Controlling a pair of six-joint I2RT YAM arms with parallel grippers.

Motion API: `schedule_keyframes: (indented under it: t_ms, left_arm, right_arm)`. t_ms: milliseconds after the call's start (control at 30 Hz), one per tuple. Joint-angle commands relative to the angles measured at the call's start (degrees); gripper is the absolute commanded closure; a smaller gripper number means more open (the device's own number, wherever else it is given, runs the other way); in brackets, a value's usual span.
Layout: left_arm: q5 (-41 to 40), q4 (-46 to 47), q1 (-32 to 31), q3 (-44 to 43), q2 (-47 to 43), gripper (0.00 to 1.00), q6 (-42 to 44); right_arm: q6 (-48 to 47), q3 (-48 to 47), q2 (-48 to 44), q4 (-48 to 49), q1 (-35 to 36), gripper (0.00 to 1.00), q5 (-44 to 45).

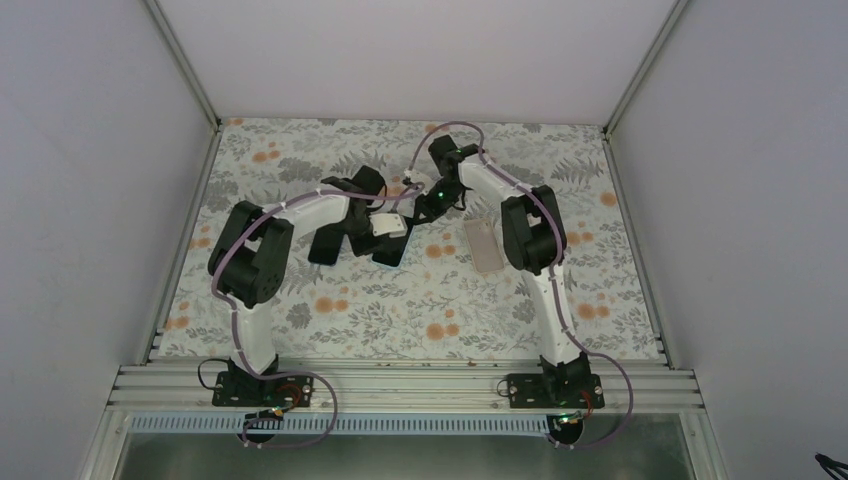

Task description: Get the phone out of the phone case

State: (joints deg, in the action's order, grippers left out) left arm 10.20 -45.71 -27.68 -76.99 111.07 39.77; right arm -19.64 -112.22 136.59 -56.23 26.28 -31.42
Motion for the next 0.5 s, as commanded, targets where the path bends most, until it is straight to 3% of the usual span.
schedule_keyframes:
  t_ms: [0,233,467]
  left_arm:
    - [-0.41,1.71,-1.54,2.06,0.57,0.98,-1.1]
    - [-2.75,4.6,-1.4,4.79,-1.23,0.98,-1.72]
    - [2.43,5.0,-1.81,4.04,-2.86,0.98,-2.34]
  right_arm:
    - [0.27,-3.74,2.56,-2.02,1.28,0.96,-1.37]
    - [0.13,-3.1,2.56,-1.54,1.45,0.96,-1.19]
    - [0.17,-4.22,3.61,-1.61,1.81,0.96,-1.36]
